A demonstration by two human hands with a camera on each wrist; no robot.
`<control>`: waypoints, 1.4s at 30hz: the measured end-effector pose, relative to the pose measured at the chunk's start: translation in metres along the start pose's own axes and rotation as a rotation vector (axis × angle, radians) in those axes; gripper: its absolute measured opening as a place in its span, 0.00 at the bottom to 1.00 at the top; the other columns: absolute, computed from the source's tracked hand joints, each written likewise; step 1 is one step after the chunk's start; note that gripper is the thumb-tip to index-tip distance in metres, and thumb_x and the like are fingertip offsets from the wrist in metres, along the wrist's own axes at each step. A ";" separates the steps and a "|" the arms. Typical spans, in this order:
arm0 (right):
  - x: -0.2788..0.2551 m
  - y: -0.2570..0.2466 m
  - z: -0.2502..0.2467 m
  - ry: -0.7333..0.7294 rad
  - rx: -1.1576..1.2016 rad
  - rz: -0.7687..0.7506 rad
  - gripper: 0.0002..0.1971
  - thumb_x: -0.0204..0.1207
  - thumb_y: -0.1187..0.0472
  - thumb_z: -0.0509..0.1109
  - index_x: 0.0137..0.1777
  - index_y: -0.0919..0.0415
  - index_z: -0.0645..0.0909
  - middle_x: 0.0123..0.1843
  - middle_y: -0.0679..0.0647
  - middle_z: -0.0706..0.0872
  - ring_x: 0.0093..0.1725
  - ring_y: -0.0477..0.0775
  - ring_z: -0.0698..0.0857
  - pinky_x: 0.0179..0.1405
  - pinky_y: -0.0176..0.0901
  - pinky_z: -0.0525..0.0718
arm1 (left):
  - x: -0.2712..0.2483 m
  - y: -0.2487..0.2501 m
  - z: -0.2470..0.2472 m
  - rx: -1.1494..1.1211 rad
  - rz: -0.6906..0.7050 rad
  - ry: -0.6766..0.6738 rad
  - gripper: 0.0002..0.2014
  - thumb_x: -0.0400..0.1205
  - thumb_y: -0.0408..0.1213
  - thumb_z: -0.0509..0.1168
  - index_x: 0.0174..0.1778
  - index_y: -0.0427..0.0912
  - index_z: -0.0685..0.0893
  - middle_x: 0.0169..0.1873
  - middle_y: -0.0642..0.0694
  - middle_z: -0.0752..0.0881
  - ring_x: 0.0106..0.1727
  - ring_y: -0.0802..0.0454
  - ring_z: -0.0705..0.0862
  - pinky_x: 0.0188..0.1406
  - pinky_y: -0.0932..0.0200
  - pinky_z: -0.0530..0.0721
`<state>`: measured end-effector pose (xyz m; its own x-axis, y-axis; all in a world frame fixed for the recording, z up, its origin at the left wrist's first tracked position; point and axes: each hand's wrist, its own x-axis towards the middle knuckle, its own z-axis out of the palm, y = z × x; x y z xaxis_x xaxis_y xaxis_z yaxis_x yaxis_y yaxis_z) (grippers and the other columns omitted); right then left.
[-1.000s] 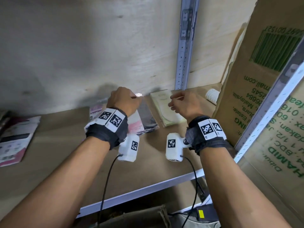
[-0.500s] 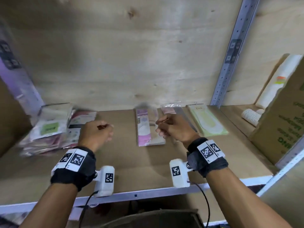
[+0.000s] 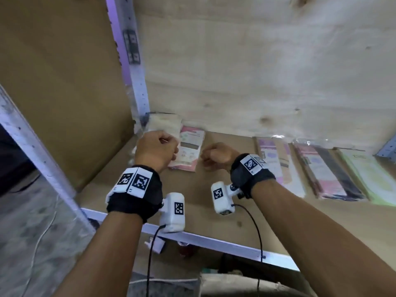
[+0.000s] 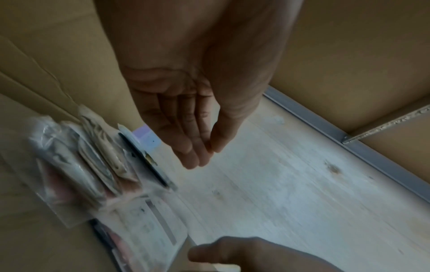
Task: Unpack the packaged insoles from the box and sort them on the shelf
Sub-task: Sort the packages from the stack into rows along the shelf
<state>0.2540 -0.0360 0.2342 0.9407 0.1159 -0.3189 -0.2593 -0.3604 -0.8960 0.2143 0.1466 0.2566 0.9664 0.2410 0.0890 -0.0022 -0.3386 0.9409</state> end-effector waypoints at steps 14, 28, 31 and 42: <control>0.019 -0.005 0.020 0.107 0.035 0.021 0.02 0.77 0.70 0.71 0.45 0.69 0.85 0.39 0.63 0.85 0.29 0.53 0.78 0.28 0.43 0.75 | -0.001 0.003 -0.022 -0.057 -0.042 -0.009 0.06 0.81 0.33 0.70 0.38 0.43 0.87 0.28 0.46 0.90 0.25 0.52 0.86 0.29 0.60 0.86; -0.138 0.024 -0.084 0.362 -0.243 -0.444 0.03 0.77 0.66 0.72 0.47 0.60 0.87 0.40 0.47 0.87 0.34 0.37 0.83 0.37 0.24 0.78 | -0.049 0.048 0.064 -0.604 -0.355 -0.410 0.22 0.72 0.52 0.79 0.53 0.41 0.83 0.58 0.33 0.83 0.52 0.42 0.90 0.50 0.45 0.93; -0.166 0.032 -0.099 0.415 -0.388 -0.596 0.06 0.76 0.66 0.73 0.49 0.58 0.89 0.46 0.51 0.85 0.40 0.41 0.83 0.41 0.22 0.75 | -0.058 0.056 0.083 -0.735 -0.360 -0.415 0.35 0.67 0.53 0.82 0.63 0.38 0.80 0.59 0.29 0.81 0.53 0.42 0.92 0.47 0.44 0.93; -0.182 0.081 -0.122 0.454 -0.558 -0.638 0.14 0.72 0.61 0.78 0.58 0.54 0.88 0.51 0.50 0.78 0.51 0.40 0.76 0.52 0.16 0.68 | -0.074 0.048 0.141 -0.646 -0.270 -0.338 0.10 0.86 0.29 0.64 0.61 0.29 0.83 0.47 0.35 0.92 0.39 0.48 0.94 0.31 0.63 0.90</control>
<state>0.0881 -0.1996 0.2571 0.8940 0.1153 0.4330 0.3619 -0.7557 -0.5458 0.1783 -0.0155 0.2494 0.9804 -0.0858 -0.1775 0.1957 0.3151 0.9287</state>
